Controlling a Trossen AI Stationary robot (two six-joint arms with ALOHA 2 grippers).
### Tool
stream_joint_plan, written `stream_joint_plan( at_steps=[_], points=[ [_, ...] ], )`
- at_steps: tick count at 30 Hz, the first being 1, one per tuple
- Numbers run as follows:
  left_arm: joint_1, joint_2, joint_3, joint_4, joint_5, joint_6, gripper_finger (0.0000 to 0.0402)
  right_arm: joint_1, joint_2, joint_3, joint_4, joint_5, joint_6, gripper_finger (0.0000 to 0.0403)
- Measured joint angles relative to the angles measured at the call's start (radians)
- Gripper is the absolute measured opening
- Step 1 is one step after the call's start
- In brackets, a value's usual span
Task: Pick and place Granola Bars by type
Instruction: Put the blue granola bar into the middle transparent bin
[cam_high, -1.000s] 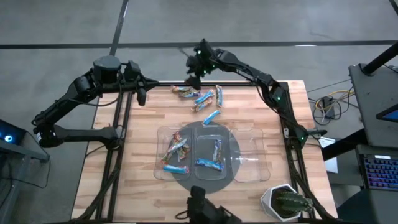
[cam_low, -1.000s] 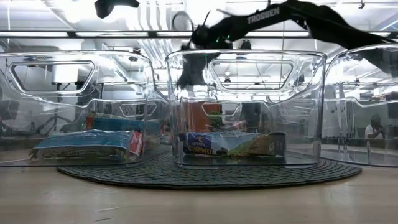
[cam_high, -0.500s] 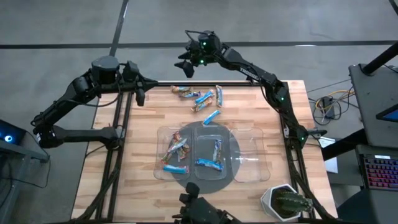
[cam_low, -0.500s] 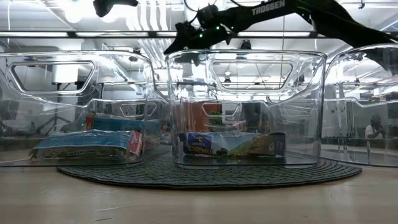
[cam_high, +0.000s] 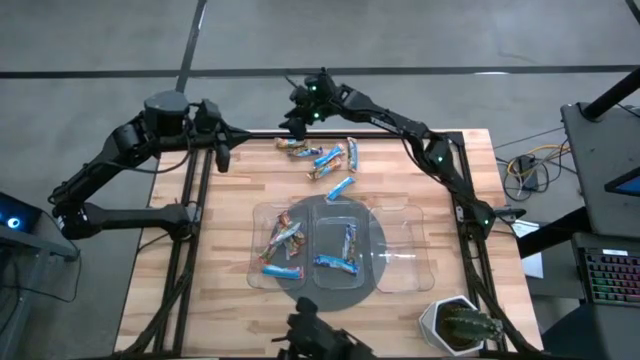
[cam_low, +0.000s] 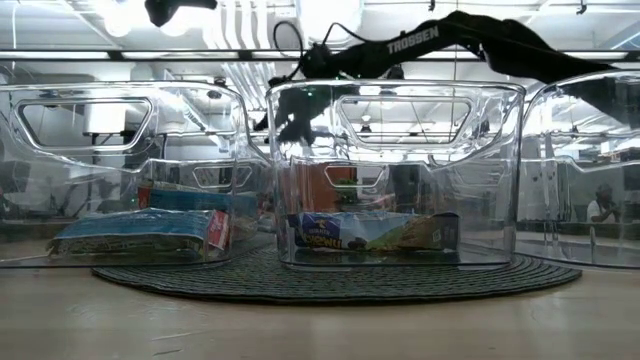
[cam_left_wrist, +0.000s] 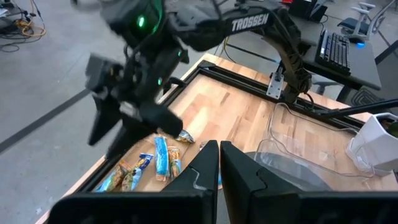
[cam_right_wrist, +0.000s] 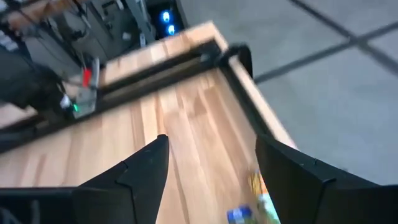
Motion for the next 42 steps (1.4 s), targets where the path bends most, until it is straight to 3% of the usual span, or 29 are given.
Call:
stream_joint_plan(
  at_steps=[12, 22, 30, 42],
  points=[
    [0.000, -0.005, 0.000, -0.035, 0.000, 0.000, 0.0000, 0.000, 0.038, -0.001, -0.358, 0.044, -0.284, 0.0224],
    [0.000, -0.005, 0.000, -0.035, 0.000, 0.000, 0.0000, 0.003, 0.038, -0.010, -0.434, 0.115, -0.554, 0.0224],
    [0.000, -0.005, 0.000, -0.035, 0.000, 0.000, 0.0000, -0.007, 0.086, -0.019, -0.446, 0.218, -0.603, 0.0224],
    [0.000, -0.008, 0.000, -0.035, 0.000, -0.005, 0.0000, -0.045, 0.113, -0.021, -0.475, 0.219, -0.611, 0.0219]
  ],
)
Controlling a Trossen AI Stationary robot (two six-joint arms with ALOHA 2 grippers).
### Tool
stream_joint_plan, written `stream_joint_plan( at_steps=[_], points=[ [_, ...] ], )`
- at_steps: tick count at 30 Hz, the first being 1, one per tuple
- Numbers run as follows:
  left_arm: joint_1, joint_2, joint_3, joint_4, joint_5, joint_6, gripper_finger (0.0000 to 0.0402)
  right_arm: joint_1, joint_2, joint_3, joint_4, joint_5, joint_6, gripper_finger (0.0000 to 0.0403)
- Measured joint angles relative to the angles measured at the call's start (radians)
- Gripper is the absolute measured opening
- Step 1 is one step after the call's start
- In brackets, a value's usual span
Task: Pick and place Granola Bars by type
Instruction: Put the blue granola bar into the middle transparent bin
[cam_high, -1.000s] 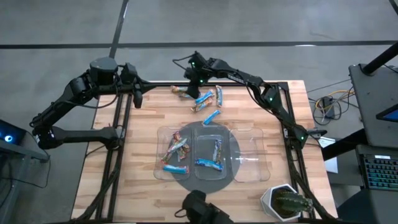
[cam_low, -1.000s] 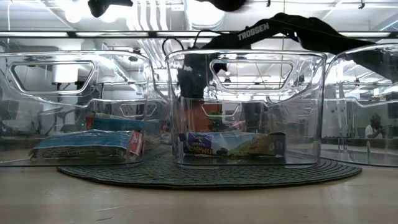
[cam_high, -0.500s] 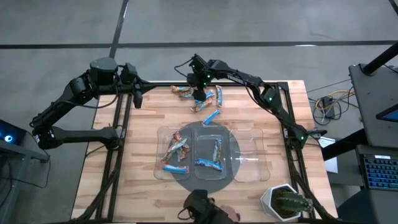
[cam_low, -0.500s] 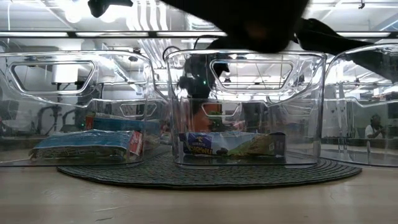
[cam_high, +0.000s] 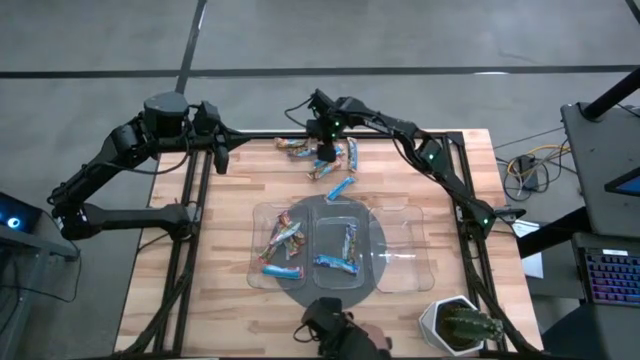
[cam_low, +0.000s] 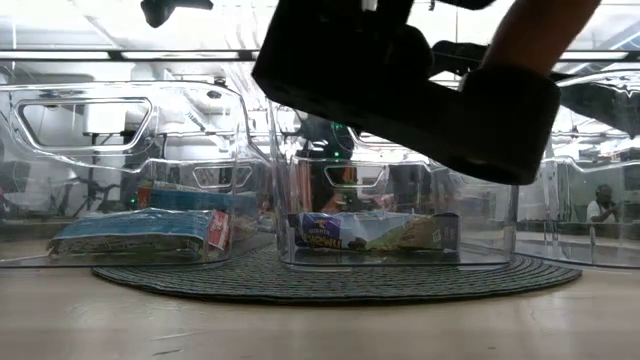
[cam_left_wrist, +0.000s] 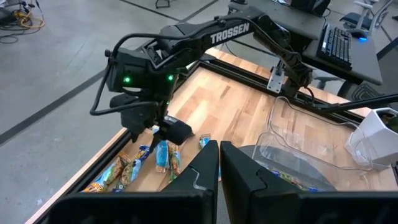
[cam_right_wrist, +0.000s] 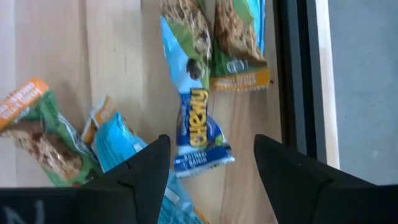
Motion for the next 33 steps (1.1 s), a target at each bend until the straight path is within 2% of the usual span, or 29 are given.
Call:
stream_joint_plan(
  at_steps=[13, 28, 33],
  points=[
    [0.000, 0.000, 0.000, 0.000, 0.000, -0.017, 0.0000, 0.000, 0.000, -0.016, -0.020, -0.004, -0.043, 0.0210],
    [0.000, 0.000, 0.000, 0.001, 0.000, -0.023, 0.0000, 0.001, -0.001, -0.062, 0.039, -0.004, -0.044, 0.0210],
    [0.000, 0.000, 0.000, 0.001, 0.000, -0.023, 0.0000, 0.001, 0.001, -0.067, 0.039, -0.003, -0.066, 0.0197]
  ],
)
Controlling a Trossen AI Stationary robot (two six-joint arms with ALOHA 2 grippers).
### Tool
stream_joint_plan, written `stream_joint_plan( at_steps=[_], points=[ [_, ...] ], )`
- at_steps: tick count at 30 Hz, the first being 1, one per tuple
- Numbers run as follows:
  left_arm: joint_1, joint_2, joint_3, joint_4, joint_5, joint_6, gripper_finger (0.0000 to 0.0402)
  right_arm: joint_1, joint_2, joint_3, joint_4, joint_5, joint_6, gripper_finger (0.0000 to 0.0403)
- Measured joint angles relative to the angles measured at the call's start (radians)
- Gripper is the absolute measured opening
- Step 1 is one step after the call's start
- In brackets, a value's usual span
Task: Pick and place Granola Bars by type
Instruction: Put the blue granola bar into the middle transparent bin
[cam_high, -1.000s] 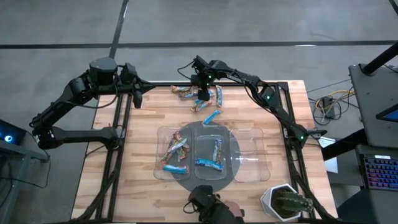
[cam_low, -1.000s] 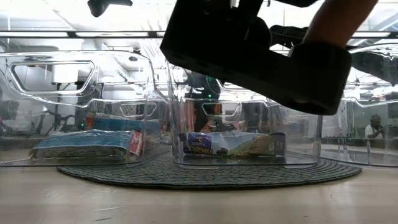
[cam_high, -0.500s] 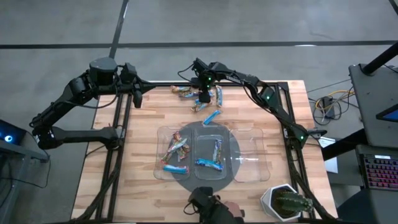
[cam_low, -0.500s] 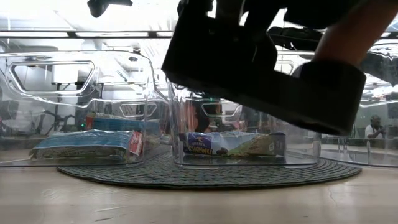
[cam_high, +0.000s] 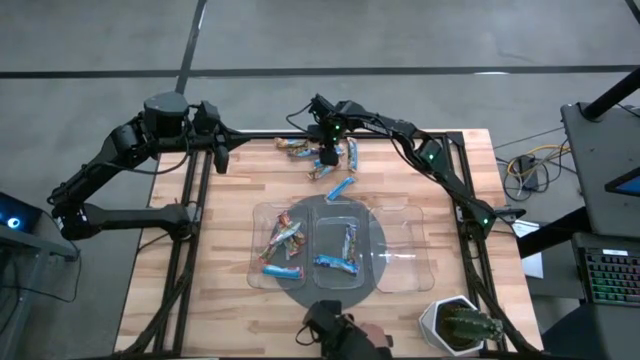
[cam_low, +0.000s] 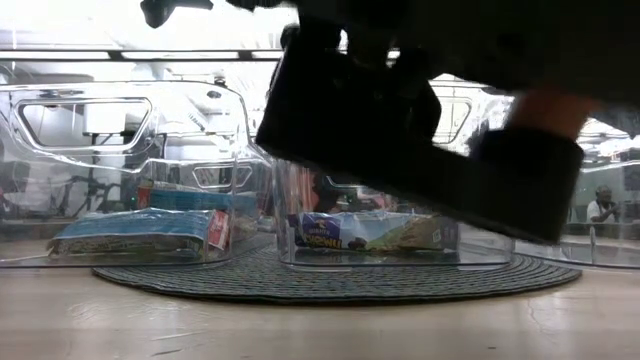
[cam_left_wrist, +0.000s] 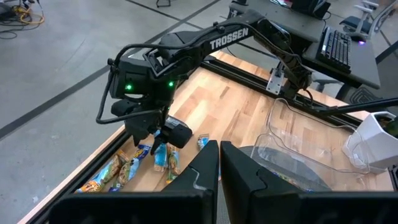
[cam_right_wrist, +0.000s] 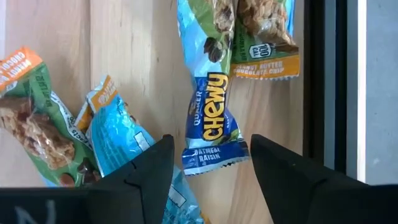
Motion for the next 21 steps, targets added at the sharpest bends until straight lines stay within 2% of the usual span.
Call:
stream_joint_plan(
  at_steps=[7, 18, 21],
  points=[
    [0.000, 0.000, 0.000, 0.000, 0.000, -0.004, 0.0000, 0.000, 0.020, -0.001, -0.007, -0.023, 0.003, 0.0155],
    [0.000, 0.000, 0.000, 0.000, 0.000, -0.005, 0.0000, 0.001, 0.021, -0.001, -0.007, -0.026, 0.000, 0.0023],
    [0.000, 0.000, 0.000, 0.000, 0.000, -0.007, 0.0000, 0.001, 0.021, -0.001, -0.007, -0.026, -0.002, 0.0010]
  ],
)
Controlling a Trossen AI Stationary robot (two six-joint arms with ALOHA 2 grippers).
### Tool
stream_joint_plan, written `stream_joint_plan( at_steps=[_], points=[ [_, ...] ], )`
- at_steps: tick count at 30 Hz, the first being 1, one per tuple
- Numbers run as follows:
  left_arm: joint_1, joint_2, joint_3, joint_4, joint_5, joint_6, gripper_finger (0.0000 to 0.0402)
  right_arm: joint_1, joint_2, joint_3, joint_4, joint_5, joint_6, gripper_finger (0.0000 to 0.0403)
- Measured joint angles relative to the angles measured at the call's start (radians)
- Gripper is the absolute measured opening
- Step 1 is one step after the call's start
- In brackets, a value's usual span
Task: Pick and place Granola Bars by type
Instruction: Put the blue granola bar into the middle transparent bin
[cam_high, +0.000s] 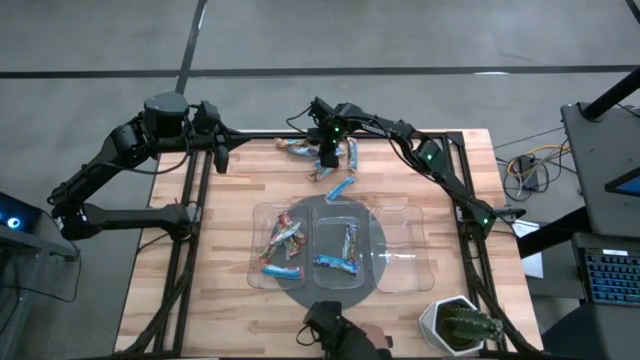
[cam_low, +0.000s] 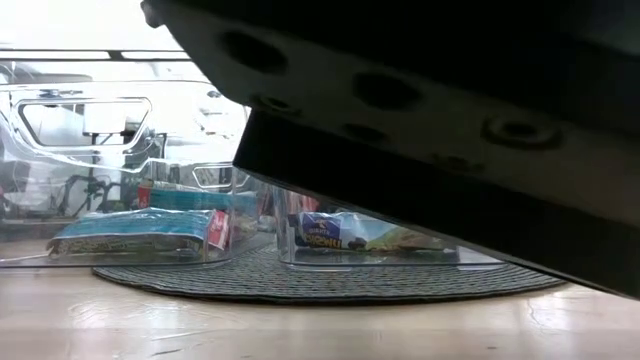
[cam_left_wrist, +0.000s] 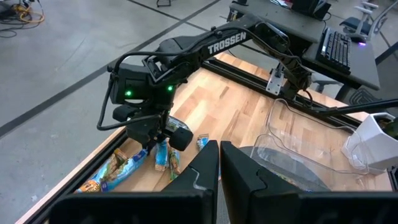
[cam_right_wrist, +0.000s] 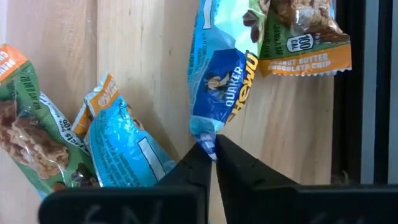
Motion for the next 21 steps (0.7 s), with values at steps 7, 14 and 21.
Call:
stream_joint_plan(
  at_steps=[7, 14, 21],
  points=[
    [0.000, 0.000, 0.000, 0.000, 0.000, -0.009, 0.0000, 0.000, 0.000, 0.000, -0.002, 0.000, 0.001, 0.0008],
    [0.000, 0.000, 0.000, 0.000, 0.000, -0.012, 0.0000, 0.000, 0.000, 0.059, -0.080, 0.006, 0.002, 0.0008],
    [0.000, 0.000, 0.000, 0.000, 0.000, -0.016, 0.0000, -0.001, -0.027, 0.086, -0.107, 0.027, 0.005, 0.0008]
  ],
)
